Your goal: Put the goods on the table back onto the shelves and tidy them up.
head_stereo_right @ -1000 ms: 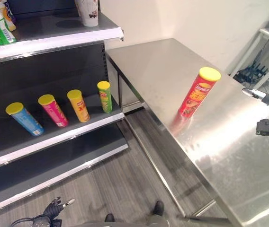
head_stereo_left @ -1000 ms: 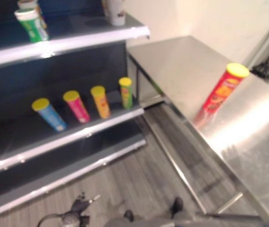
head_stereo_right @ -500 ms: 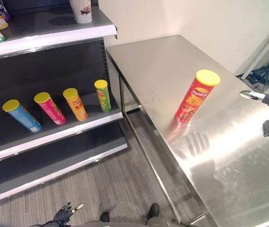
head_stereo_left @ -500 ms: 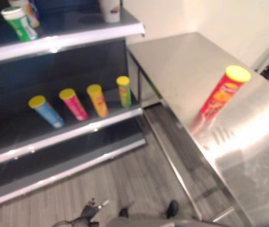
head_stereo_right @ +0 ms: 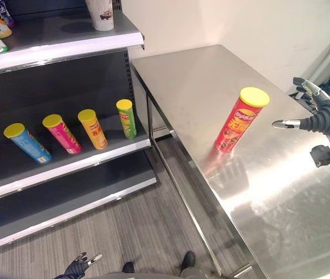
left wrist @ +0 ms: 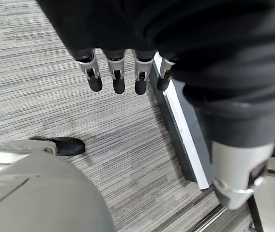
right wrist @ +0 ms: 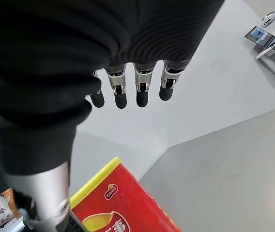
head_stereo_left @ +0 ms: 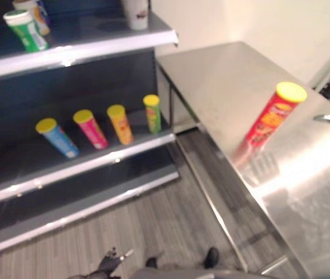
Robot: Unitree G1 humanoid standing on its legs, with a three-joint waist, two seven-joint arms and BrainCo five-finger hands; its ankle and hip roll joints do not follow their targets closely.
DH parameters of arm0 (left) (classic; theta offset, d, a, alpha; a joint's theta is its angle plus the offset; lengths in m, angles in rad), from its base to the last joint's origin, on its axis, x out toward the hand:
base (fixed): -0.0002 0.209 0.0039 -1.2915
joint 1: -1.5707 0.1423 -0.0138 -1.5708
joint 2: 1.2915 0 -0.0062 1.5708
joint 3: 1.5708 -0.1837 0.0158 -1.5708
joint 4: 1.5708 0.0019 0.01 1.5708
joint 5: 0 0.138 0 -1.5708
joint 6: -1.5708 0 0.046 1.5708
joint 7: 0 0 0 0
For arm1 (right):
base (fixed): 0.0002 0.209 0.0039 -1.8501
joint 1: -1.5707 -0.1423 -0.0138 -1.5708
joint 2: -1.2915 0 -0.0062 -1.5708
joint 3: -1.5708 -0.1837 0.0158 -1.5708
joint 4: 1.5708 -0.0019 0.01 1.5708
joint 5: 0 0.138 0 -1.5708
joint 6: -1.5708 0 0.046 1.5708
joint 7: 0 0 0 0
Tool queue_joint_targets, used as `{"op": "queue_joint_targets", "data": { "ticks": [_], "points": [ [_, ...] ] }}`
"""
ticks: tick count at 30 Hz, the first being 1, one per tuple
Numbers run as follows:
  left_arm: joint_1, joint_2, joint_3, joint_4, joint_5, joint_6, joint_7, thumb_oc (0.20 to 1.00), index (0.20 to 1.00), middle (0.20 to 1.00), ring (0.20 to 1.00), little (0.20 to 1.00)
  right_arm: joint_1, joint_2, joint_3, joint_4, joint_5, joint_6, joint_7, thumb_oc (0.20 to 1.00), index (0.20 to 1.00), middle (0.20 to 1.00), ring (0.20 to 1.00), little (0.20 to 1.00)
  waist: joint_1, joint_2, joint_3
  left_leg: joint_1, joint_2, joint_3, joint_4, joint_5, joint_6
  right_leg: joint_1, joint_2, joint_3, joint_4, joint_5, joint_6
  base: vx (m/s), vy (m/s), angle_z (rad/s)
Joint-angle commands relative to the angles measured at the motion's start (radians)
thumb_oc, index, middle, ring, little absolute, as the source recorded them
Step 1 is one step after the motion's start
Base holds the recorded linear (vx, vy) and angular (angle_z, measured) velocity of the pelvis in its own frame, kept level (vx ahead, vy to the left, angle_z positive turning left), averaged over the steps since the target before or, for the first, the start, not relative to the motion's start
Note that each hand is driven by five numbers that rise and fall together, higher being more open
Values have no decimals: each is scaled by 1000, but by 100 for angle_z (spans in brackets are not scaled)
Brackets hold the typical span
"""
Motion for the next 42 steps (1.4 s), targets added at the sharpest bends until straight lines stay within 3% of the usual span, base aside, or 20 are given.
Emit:
{"op": "queue_joint_targets", "data": {
  "ticks": [1, 18, 32, 42],
  "points": [
    [-48, 50, -34, 33, -4, -32, 13, 1000, 1000, 1000, 1000, 1000, -121, -53, 86, 32, -21, -9, -22, 1000, 1000, 1000, 1000, 1000, 44, -57, -28, -34, 38, 68, 0, -17, -68, 105, -41, -41, 3, -109, 67, 11, -20, 4],
    [-78, 53, -20, 165, 11, -21, 29, 1000, 1000, 1000, 1000, 1000, -285, -81, 289, 111, 1, 17, 18, 1000, 1000, 1000, 1000, 1000, 65, -71, -36, -52, 34, 39, 0, -8, -80, 124, -48, -89, 3, -119, 65, 9, -9, 8],
    [-92, 63, -14, 191, 4, -18, 35, 1000, 1000, 1000, 1000, 1000, -382, -81, 414, 154, 6, 44, 48, 1000, 1000, 1000, 1000, 1000, 69, -85, -42, -51, 35, 39, 0, -9, -82, 125, -50, -90, 3, -118, 66, 0, 0, 0],
    [-99, 73, -23, 204, -3, -14, 30, 1000, 1000, 1000, 1000, 1000, -534, -78, 581, 278, -16, 92, 90, 1000, 1000, 1000, 1000, 1000, 79, -98, -39, -52, 40, 38, 0, -8, -86, 125, -45, -93, 3, -119, 62, 0, 0, 0]
  ]
}}
